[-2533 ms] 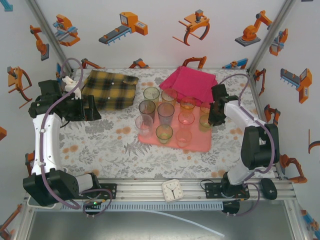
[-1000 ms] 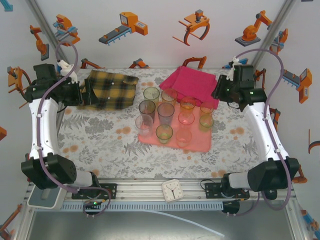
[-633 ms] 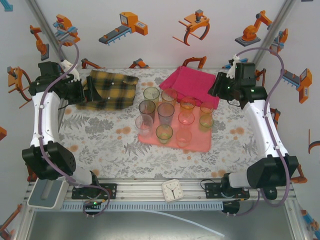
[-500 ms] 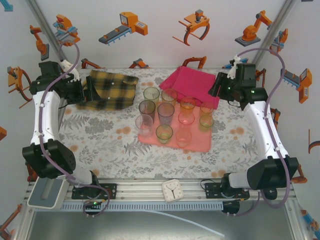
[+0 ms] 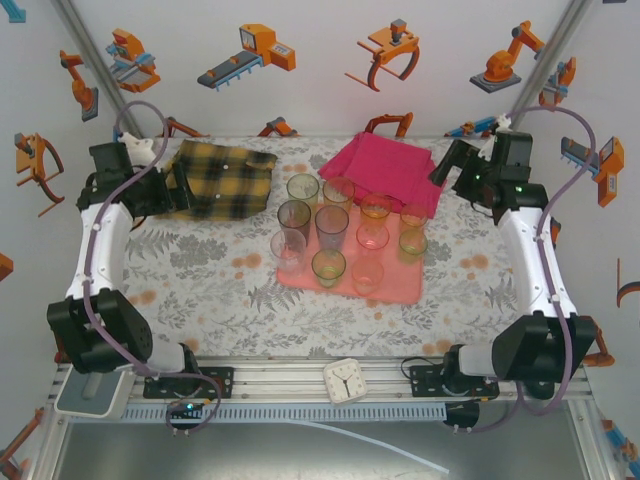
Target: Place the glasses into the tray
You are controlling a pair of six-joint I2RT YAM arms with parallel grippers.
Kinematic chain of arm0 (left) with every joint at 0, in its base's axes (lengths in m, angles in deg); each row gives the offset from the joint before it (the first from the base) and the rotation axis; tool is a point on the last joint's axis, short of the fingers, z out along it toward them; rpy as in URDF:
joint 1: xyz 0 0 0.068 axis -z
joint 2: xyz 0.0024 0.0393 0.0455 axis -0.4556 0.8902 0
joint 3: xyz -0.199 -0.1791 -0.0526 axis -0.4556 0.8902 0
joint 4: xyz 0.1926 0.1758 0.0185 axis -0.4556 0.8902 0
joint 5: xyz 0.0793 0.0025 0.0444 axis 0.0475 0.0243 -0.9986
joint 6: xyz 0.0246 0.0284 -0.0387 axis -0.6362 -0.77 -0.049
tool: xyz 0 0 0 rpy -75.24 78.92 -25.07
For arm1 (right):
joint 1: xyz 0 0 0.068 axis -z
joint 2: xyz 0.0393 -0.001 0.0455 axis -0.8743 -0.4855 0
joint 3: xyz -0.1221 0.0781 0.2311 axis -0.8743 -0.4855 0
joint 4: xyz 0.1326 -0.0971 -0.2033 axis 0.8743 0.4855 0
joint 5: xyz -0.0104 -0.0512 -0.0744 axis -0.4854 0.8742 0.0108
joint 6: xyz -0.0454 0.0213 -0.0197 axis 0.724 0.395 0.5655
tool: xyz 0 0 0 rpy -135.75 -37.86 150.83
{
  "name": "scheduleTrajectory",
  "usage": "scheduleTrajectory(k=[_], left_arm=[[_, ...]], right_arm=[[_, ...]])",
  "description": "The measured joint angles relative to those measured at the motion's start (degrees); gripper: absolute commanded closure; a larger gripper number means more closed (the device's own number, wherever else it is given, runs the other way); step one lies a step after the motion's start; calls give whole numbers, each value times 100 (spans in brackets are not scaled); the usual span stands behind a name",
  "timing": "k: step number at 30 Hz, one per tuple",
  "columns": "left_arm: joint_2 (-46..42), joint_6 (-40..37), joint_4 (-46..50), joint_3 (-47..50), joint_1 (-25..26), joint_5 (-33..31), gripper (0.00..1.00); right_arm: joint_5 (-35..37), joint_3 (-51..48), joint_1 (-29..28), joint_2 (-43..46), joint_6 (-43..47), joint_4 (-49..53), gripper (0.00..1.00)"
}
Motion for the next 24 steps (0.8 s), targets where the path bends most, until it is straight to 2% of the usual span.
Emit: scheduleTrajectory(k=[6, 12, 24], left_arm=[[-697, 369, -1685, 1394, -7, -210, 3], [-697, 649, -2872, 2424, -7, -214, 3], [-623, 940, -5270, 4271, -7, -428, 3]], right_arm=[[415, -782, 15, 254, 330, -960, 1], [839, -1685, 63, 544, 581, -1705, 1], [1137, -2288, 402, 728, 664, -2490, 0]])
